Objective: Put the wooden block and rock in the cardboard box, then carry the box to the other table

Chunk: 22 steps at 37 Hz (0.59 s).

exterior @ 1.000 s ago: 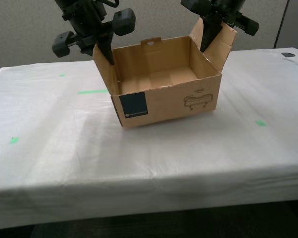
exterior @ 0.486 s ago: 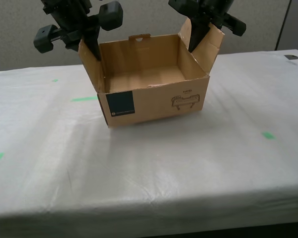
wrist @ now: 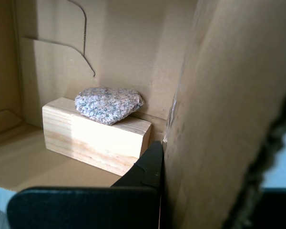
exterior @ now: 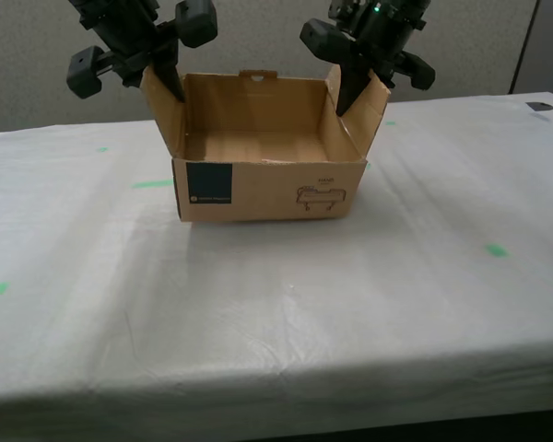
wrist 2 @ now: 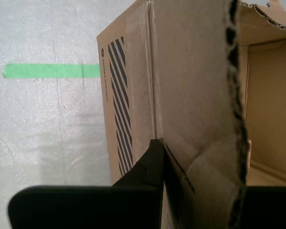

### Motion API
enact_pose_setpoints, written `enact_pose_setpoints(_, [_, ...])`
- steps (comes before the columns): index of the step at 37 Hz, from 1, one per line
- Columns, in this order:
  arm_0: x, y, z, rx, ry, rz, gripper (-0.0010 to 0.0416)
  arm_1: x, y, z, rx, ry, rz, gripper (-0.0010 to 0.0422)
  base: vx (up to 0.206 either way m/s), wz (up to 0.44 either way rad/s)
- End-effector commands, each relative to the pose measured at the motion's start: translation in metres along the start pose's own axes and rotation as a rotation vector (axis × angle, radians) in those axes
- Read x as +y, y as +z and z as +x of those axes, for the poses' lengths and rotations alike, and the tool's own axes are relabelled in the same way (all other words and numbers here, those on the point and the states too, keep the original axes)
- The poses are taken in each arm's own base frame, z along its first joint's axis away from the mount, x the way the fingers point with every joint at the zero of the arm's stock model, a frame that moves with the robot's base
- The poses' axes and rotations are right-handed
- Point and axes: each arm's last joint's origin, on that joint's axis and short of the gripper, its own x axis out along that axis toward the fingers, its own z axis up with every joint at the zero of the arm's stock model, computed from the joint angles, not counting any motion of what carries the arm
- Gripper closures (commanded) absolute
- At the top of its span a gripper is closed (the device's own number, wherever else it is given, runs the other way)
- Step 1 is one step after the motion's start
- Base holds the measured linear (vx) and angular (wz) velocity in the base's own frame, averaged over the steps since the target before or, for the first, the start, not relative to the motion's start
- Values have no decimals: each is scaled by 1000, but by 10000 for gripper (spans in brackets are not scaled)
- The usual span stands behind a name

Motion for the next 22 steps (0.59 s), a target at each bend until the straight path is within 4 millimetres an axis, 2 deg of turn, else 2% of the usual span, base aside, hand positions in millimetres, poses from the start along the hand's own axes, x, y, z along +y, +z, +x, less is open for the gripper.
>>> enact_pose_setpoints(1, [4,5,0,-17,37,-2,407,-2,5,-1,-24,-46,2,413,0,0])
enact_pose_setpoints(7, [7,15,-4,-36,40,-6,407,0,7,-1,-33,-47,1,413,0,0])
enact_pose_setpoints(16, [13,26,-17,-83,47,-8,407,-1,14,29,28,-54,-1,413,0,0])
enact_pose_setpoints(22, [8,27,-16,-103,-10,-2,407,-2,23,31,27,-48,-3,413,0,0])
